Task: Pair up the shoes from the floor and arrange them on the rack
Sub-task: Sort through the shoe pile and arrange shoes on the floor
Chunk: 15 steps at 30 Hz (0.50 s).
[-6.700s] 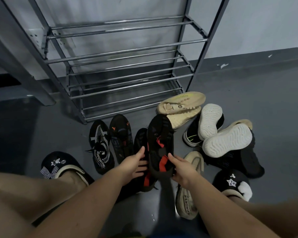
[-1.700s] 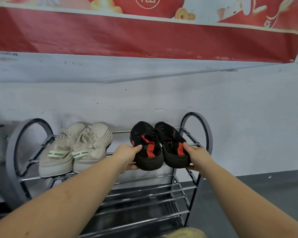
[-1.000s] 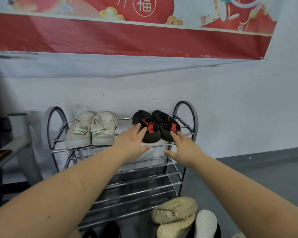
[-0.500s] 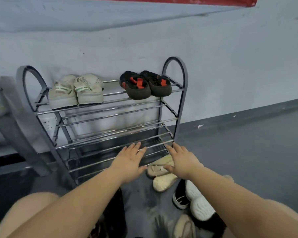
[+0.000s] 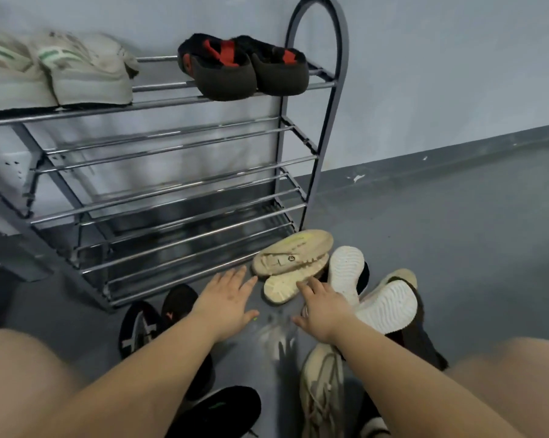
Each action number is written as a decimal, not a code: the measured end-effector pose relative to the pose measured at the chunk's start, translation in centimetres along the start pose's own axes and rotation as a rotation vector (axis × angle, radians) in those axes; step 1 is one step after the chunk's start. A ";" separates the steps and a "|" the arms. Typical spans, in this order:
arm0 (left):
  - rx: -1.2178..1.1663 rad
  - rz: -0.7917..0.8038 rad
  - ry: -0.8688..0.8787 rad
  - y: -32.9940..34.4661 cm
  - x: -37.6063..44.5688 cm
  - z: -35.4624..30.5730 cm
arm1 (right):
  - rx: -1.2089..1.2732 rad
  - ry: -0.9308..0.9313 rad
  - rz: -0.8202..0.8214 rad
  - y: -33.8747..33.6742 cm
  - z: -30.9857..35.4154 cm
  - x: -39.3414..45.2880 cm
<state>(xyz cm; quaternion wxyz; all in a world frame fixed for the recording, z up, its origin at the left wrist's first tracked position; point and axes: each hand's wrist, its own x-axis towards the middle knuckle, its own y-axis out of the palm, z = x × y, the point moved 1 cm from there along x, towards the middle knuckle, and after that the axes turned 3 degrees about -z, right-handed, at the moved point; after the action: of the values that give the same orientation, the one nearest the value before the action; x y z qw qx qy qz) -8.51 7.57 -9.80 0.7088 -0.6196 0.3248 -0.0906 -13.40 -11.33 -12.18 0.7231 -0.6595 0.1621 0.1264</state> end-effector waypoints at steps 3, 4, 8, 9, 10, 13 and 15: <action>0.012 0.034 -0.001 0.6 1.0 0.3 | -0.024 -0.011 0.033 0.9 -0.2 0.7; 0.020 0.042 -0.002 0.6 1.5 0.5 | -0.036 -0.009 0.034 1.0 -0.4 1.0; 0.027 0.051 -0.022 0.4 3.9 1.8 | -0.069 0.024 -0.005 -0.4 -2.1 3.3; 0.023 0.049 -0.024 0.2 4.7 2.0 | -0.076 0.030 -0.016 -1.0 -2.4 4.3; 0.019 0.047 -0.022 0.2 5.6 2.1 | -0.079 0.034 -0.026 -1.6 -2.7 5.3; 0.031 0.055 0.017 0.4 7.7 2.4 | -0.106 0.023 -0.046 -2.9 -3.4 8.5; 0.044 0.061 0.057 1.0 9.3 2.9 | -0.126 0.010 -0.043 -3.3 -3.9 10.9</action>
<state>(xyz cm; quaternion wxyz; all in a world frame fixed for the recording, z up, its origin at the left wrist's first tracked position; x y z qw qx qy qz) 0.05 5.19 -13.87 0.7151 -0.5908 0.3617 -0.0935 -2.37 -15.88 -13.79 0.6820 -0.7075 0.1431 0.1174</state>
